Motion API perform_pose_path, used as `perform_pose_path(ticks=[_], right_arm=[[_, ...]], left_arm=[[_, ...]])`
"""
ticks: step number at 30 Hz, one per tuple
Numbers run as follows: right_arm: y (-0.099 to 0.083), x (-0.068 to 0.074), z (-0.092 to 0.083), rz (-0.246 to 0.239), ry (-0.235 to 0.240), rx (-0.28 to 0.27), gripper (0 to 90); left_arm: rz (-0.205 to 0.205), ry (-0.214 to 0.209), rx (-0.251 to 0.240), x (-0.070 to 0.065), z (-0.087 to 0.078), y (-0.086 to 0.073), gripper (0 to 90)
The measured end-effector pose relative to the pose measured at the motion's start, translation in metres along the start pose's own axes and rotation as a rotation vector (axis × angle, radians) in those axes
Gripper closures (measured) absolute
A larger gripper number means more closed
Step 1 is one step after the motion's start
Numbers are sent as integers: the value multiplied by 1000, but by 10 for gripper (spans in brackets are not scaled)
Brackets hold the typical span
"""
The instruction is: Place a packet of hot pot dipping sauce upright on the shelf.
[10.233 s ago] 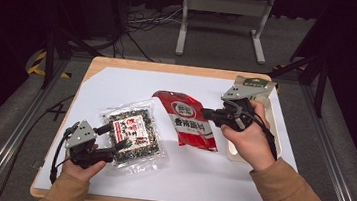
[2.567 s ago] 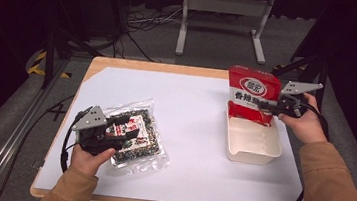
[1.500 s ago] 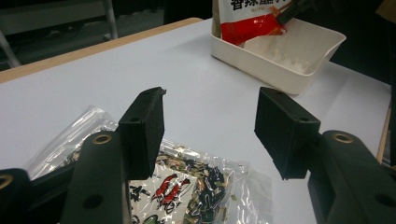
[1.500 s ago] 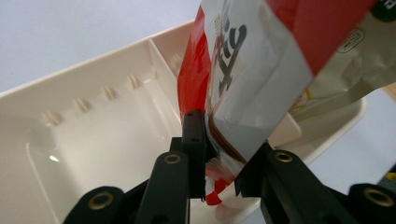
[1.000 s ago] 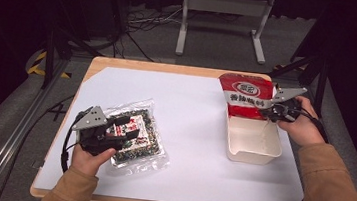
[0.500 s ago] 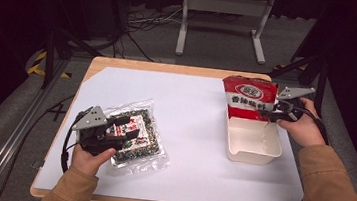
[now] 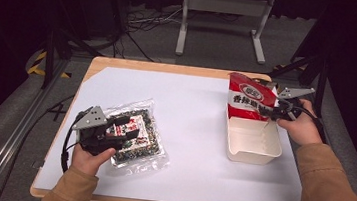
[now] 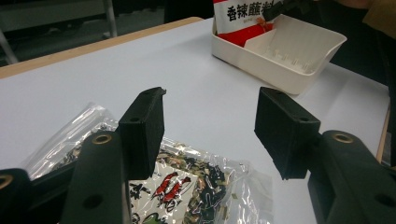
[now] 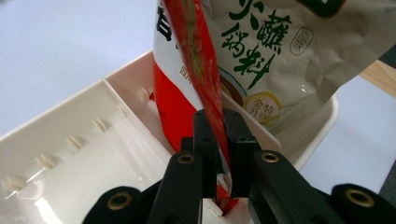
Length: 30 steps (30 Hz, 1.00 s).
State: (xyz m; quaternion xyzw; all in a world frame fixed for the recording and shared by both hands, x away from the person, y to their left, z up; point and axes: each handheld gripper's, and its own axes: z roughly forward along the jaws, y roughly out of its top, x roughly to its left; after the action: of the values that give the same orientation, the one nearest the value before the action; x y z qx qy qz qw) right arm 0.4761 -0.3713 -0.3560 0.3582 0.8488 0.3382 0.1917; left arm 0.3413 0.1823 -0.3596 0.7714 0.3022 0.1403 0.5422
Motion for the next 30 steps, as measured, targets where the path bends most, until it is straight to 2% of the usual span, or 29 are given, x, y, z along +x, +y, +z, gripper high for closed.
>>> perform_pose_path(ticks=[2,4,5,8,9,12,15,16,17,18,21,26,30], right_arm=[[-1,1,1,8,-4,4,854],[-3,1,2,21,-7,-1,855],[-6,1,1,48,3,-14,855],[-11,0,1,62,8,-32,856],[-16,0,2,84,2,-51,856],[-17,0,3,108,-4,-59,855],[-16,1,2,99,-11,-55,833],[-15,1,2,104,-13,-52,801],[-15,0,0,107,-20,-50,728],[-16,-1,-1,106,-21,-65,659],[-19,2,-6,120,-15,-97,583],[-21,10,-19,119,-70,-153,360],[-25,20,-34,123,-115,-193,337]], left_arm=[[-11,0,-2,0,-1,0,430],[-3,4,-3,1,-2,0,430],[-9,5,-5,1,-2,-1,430],[-8,6,-3,1,-3,-1,430],[-7,9,-2,2,-3,-1,430],[-15,10,-4,3,-4,-1,431],[-14,14,-1,3,-4,-1,430],[-11,14,-1,4,-4,-1,428],[0,20,2,5,-4,-1,425],[-8,19,4,5,-3,-1,416],[14,36,22,6,0,-1,367],[38,61,36,12,2,0,301],[50,86,43,19,1,3,295]])
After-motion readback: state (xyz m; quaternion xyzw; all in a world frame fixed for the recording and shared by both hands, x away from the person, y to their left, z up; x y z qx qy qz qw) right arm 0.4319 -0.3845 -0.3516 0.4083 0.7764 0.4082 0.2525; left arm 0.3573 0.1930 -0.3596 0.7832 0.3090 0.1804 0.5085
